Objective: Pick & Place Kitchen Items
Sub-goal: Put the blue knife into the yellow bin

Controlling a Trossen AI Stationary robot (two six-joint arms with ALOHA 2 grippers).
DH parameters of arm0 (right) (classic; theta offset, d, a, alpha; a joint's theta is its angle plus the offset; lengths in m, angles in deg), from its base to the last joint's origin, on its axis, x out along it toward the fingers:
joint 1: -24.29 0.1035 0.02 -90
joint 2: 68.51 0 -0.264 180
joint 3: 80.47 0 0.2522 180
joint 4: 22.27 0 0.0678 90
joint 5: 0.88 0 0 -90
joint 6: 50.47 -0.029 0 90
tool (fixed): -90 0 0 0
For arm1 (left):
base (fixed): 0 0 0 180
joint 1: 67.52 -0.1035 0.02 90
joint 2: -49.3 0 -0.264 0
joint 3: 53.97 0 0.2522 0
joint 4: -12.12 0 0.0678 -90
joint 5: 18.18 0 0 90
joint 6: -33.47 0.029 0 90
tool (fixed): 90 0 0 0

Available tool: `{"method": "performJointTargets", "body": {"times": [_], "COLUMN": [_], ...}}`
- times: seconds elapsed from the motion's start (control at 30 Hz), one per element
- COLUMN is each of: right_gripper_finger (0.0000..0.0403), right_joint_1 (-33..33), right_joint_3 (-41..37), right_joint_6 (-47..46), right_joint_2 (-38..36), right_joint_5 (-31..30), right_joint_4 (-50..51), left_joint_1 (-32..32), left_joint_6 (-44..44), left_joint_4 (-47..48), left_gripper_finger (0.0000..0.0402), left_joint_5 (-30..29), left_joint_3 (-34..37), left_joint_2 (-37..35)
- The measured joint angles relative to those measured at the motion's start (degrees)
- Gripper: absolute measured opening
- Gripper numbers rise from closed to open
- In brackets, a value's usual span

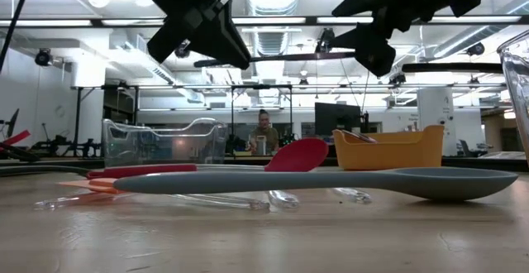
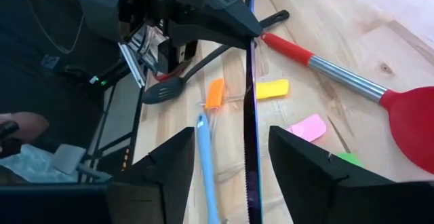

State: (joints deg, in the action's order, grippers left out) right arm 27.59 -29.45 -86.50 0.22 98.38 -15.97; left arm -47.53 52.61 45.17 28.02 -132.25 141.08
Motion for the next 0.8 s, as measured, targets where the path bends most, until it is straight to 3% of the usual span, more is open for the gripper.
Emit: {"method": "performJointTargets", "body": {"times": [0.8], "right_gripper_finger": [0.0133], "right_joint_1": [0.0], "right_joint_3": [0.0], "right_joint_6": [-0.4], "right_joint_2": [0.0], "right_joint_5": [0.1], "right_joint_4": [0.1], "left_joint_1": [-1.3], "left_joint_6": [6.7], "left_joint_4": [-0.3], "left_gripper_finger": [0.0048], "left_joint_5": [-2.6], "left_joint_3": [-4.0], "left_joint_2": [0.0]}}
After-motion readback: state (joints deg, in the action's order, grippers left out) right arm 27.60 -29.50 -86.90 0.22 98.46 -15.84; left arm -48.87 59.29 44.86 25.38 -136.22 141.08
